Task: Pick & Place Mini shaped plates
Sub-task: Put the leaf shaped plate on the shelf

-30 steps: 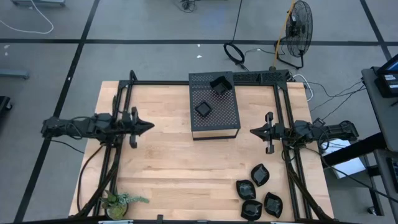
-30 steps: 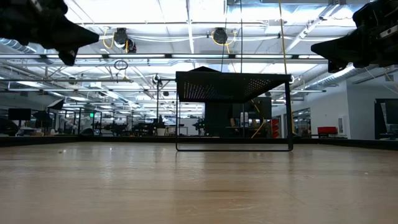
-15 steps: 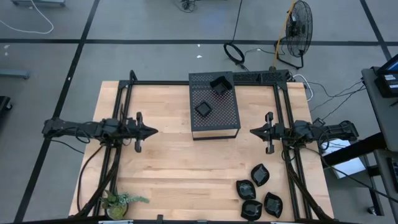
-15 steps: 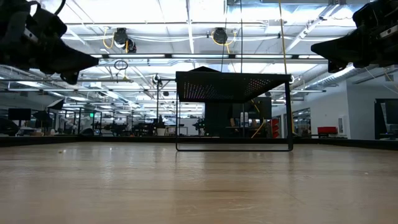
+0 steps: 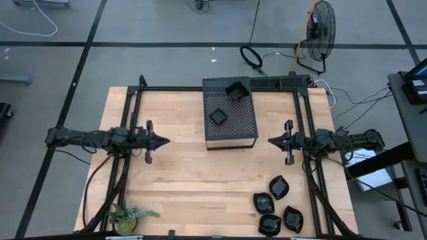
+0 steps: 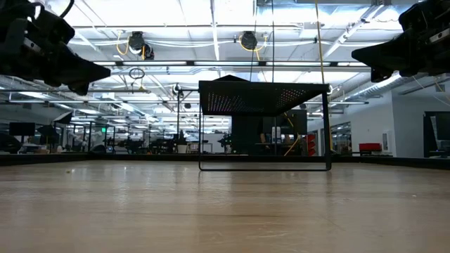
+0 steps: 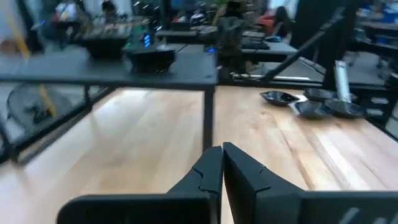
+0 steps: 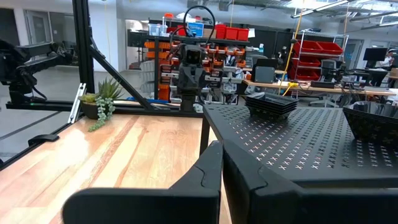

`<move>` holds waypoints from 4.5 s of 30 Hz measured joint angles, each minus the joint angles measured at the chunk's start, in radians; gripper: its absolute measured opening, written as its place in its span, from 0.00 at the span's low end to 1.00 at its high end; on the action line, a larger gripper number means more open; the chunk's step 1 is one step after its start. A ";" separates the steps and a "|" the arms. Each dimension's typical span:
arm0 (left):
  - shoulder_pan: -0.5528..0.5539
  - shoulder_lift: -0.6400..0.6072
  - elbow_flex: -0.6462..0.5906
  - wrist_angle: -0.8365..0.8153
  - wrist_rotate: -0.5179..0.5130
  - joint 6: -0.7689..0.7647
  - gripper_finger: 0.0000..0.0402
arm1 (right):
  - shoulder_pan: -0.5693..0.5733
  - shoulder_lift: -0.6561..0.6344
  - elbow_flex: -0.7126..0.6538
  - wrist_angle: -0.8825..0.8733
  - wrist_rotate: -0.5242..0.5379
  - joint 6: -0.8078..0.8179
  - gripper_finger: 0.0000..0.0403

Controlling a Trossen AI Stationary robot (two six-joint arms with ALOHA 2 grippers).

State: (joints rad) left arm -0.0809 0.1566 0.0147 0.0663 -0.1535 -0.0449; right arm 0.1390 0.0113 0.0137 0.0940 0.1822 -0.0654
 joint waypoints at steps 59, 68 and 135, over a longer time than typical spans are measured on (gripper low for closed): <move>0.001 0.000 0.001 -0.011 -0.044 0.010 0.06 | 0.000 0.000 0.000 0.000 0.000 0.000 0.00; 0.001 0.000 0.001 -0.011 -0.041 0.010 0.06 | 0.000 0.000 0.000 0.008 -0.001 0.001 0.00; 0.001 0.007 0.000 -0.011 -0.048 0.011 0.06 | 0.642 1.107 0.543 -0.791 -0.160 1.758 0.38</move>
State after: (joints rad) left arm -0.0801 0.1635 0.0151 0.0553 -0.2020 -0.0341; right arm 0.7811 1.1187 0.5569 -0.6968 0.0221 1.6926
